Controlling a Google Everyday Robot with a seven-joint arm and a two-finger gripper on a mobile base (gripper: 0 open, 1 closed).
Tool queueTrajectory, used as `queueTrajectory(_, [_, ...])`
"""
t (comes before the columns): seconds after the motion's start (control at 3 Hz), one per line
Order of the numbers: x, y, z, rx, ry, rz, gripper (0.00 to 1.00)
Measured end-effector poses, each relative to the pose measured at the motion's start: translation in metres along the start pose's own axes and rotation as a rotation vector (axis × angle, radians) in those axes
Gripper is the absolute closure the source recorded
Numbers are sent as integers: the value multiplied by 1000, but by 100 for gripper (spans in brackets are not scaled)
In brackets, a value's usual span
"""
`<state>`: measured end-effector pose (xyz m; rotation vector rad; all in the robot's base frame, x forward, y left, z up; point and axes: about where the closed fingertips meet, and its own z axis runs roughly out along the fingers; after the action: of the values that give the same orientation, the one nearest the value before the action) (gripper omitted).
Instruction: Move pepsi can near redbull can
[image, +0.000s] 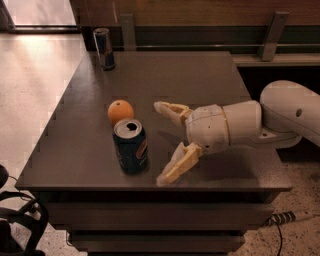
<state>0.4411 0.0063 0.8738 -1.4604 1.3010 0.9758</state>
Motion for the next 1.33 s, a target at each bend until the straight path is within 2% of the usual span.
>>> queueTrajectory(0.67, [-5, 7, 31, -69, -50, -9, 0])
queueTrajectory(1.0, [-7, 12, 39, -99, -41, -19, 12])
queueTrajectory(1.33, [-9, 18, 42, -129, -24, -32, 36])
